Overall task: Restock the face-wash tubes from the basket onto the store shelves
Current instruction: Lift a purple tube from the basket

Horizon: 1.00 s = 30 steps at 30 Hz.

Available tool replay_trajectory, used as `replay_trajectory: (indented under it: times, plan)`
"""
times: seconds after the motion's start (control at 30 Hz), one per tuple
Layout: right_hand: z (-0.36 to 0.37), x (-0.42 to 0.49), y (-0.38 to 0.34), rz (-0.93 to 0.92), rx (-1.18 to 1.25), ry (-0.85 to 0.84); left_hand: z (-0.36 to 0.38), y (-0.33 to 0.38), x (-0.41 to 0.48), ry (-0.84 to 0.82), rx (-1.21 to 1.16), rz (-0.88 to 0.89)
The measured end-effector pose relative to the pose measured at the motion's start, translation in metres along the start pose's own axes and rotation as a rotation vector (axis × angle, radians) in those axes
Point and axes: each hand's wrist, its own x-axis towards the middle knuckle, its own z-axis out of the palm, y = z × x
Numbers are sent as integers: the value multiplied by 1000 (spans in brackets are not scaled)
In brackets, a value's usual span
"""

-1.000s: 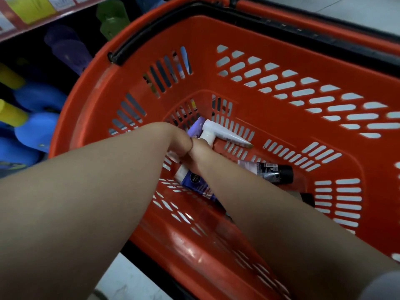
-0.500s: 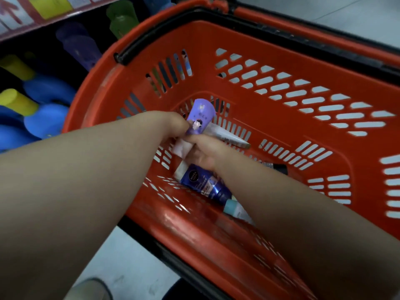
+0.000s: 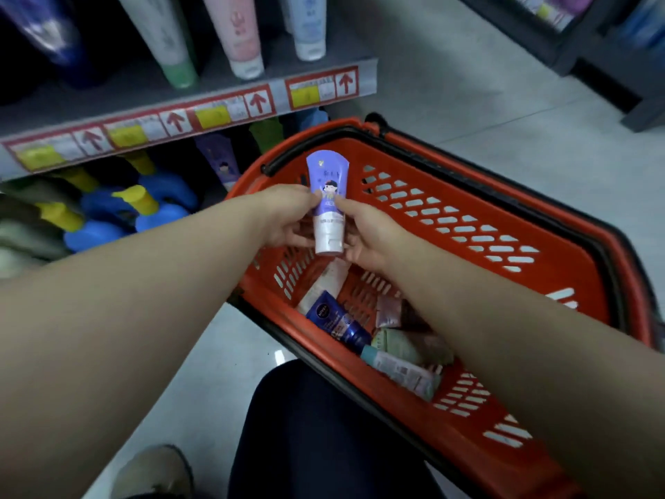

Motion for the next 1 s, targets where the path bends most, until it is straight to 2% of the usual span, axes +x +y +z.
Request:
replay_trajectory:
  times: [0.17, 0.6, 0.8, 1.0]
  plan:
    - [40, -38, -31, -80, -104, -64, -26, 25, -53, 18, -131, 98]
    - [164, -127, -92, -349, -336, -212, -121, 76, -170, 58, -208, 437]
    - [188, -135, -95, -429, -432, -261, -144, 79, -186, 83, -193, 502]
    - [193, -99, -67, -382, -445, -211, -160, 54, -159, 108, -157, 449]
